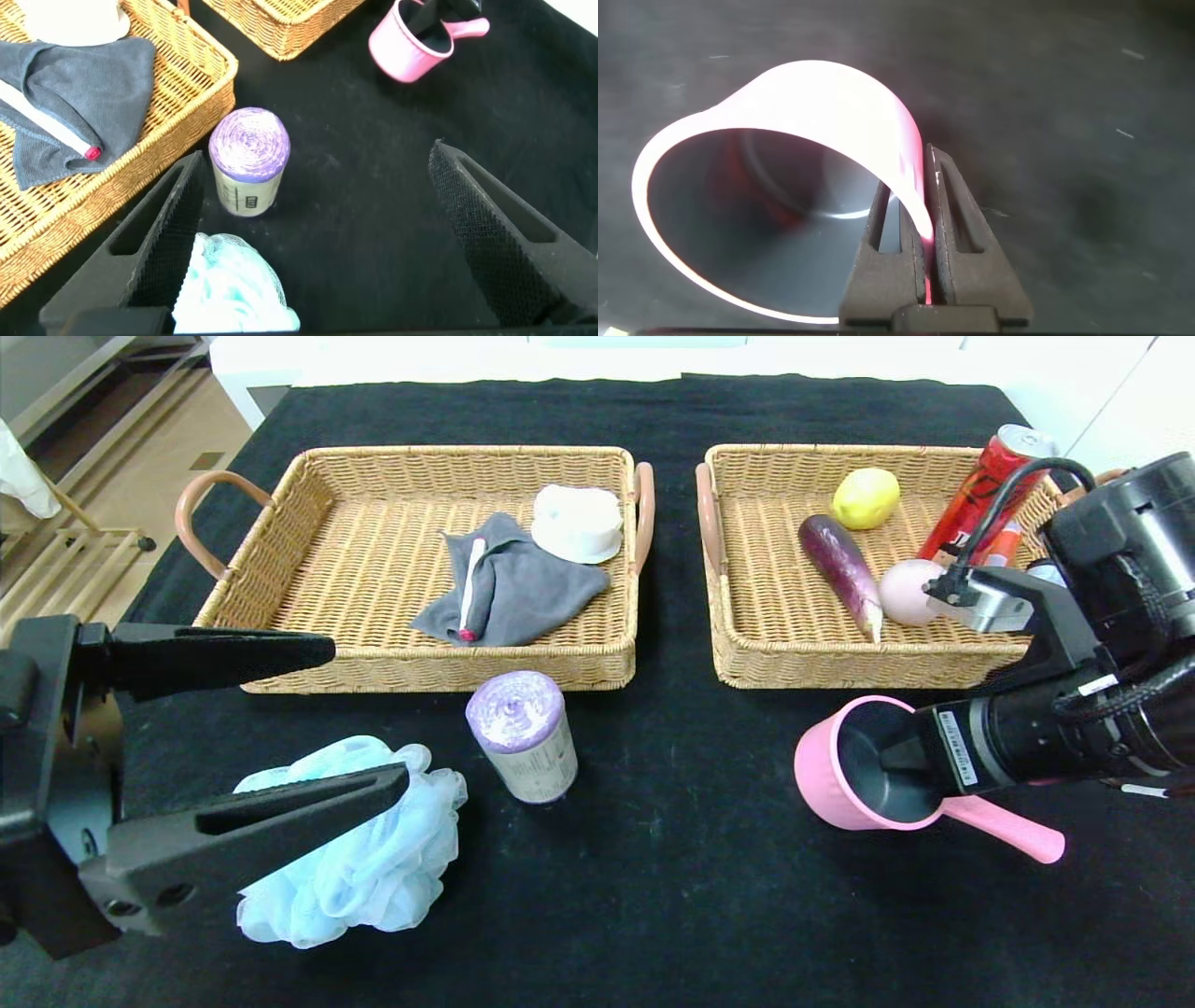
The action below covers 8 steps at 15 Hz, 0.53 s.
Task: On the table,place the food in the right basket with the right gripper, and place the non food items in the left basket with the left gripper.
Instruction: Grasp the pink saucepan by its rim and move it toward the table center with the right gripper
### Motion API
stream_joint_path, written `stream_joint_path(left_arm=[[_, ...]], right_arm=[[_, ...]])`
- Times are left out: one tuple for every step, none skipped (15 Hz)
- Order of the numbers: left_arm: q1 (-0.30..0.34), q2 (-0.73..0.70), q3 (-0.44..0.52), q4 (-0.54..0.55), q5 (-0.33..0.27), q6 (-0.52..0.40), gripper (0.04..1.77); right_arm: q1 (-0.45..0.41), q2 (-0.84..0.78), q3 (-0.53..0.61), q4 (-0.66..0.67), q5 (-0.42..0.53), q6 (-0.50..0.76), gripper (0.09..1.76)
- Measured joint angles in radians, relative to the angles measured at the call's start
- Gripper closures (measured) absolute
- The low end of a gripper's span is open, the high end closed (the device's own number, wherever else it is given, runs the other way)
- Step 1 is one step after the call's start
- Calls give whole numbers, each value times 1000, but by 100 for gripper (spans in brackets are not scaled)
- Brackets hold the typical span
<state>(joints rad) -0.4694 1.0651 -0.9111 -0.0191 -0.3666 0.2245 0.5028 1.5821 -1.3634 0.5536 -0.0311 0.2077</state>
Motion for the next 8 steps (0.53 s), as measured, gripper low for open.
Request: stream_joint_path(left_arm=[[0, 0, 0, 0, 0, 0, 9], [0, 0, 0, 0, 0, 5, 9], [0, 0, 0, 1, 1, 8, 9], [0, -1, 0, 1, 1, 9, 9], [0, -1, 1, 1, 1, 9, 9], [0, -1, 1, 1, 0, 9, 9], [0, -1, 1, 1, 1, 9, 9], [0, -1, 1, 1, 0, 9, 9]], right_arm=[[24, 8, -10, 0, -2, 0, 166], [47, 17, -19, 1, -3, 1, 166], [70, 28, -29, 1, -4, 8, 166], [91, 40, -39, 0, -4, 19, 166], [111, 51, -51, 1, -6, 28, 166], [131, 65, -63, 1, -17, 36, 166], [152, 78, -74, 0, -36, 40, 166], [174, 93, -83, 0, -53, 45, 166]])
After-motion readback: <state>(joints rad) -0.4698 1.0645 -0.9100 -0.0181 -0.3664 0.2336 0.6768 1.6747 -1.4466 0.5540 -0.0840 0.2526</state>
